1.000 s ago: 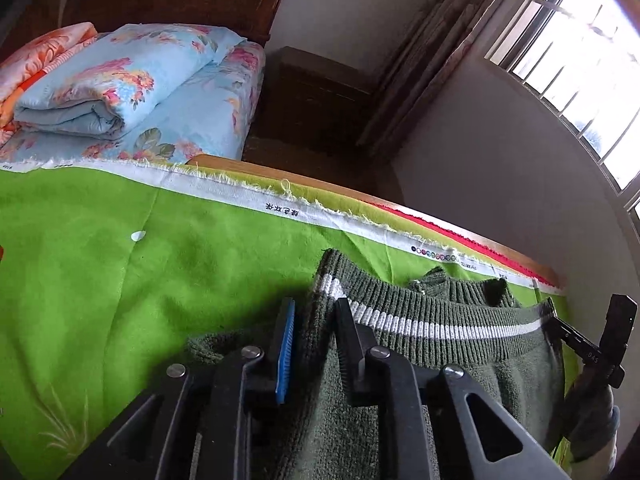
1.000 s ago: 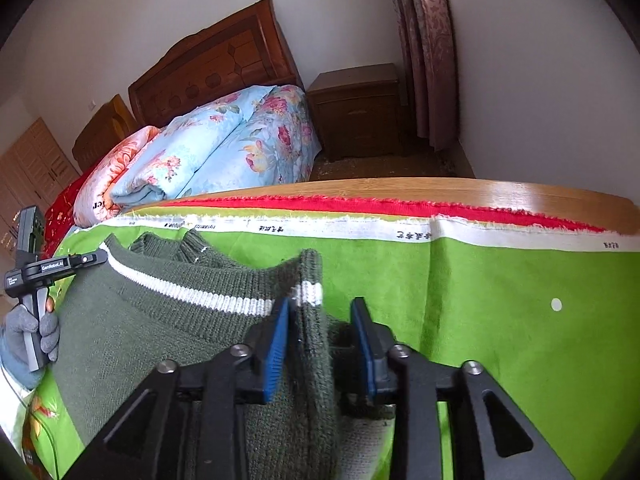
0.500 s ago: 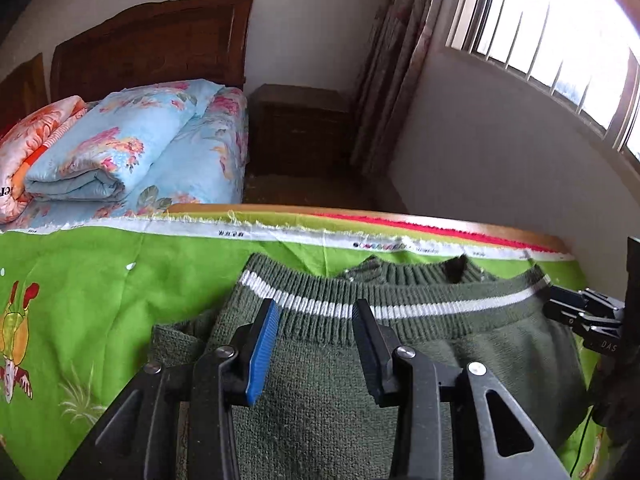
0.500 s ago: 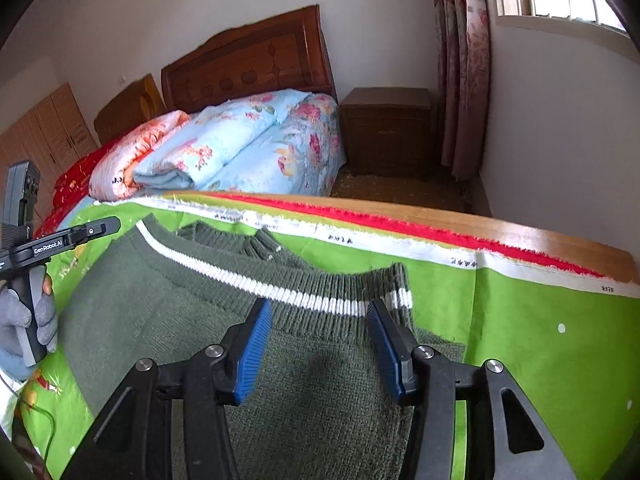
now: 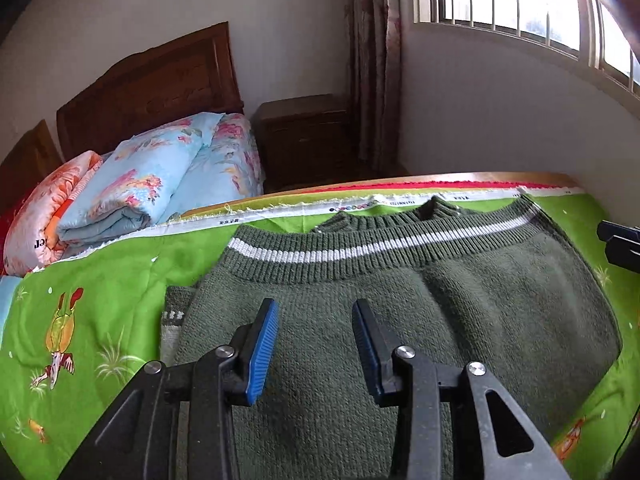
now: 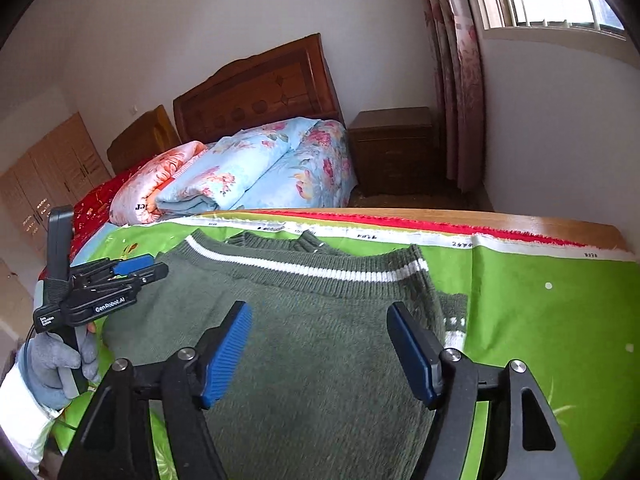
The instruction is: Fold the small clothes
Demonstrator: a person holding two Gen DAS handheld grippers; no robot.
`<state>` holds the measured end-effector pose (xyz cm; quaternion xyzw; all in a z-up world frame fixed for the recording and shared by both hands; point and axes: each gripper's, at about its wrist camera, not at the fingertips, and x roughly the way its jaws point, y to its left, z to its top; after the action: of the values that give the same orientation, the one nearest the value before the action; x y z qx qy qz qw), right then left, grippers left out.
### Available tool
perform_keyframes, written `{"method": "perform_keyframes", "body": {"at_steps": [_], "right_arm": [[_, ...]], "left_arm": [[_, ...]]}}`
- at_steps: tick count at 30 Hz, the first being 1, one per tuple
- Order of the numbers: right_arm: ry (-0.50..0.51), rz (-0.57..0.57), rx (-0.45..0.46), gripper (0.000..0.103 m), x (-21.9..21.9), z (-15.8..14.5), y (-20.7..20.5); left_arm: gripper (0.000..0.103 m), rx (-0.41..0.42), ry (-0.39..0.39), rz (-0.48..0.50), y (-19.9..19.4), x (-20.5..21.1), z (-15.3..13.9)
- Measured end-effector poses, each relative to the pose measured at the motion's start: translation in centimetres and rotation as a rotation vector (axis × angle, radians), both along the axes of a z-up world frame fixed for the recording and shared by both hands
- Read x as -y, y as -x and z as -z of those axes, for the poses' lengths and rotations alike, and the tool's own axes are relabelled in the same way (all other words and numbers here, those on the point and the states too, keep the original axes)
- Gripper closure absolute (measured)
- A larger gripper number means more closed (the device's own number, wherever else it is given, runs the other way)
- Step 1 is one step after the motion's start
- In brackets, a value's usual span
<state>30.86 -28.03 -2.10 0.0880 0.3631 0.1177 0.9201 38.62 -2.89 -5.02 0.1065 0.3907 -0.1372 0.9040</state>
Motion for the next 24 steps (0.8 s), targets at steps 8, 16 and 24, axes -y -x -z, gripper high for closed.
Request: {"method": "perform_keyframes", "body": {"at_steps": [8, 16, 24], "right_arm": [[0.067, 0.023, -0.042, 0.0, -2.7, 3.3, 5.5], [0.07, 0.075, -0.083, 0.0, -2.8, 6.2, 7.3], [-0.008, 0.128, -0.051, 0.0, -2.4, 5.5, 9.3]], "left_arm": [[0.064, 0.019, -0.056, 0.011, 7.1, 1.9, 2.3], [0.064, 0.006, -0.051, -0.02, 9.6, 1.2, 3.5], [0.063, 0.01, -0.063, -0.028, 10.2, 0.8, 4.4]]}}
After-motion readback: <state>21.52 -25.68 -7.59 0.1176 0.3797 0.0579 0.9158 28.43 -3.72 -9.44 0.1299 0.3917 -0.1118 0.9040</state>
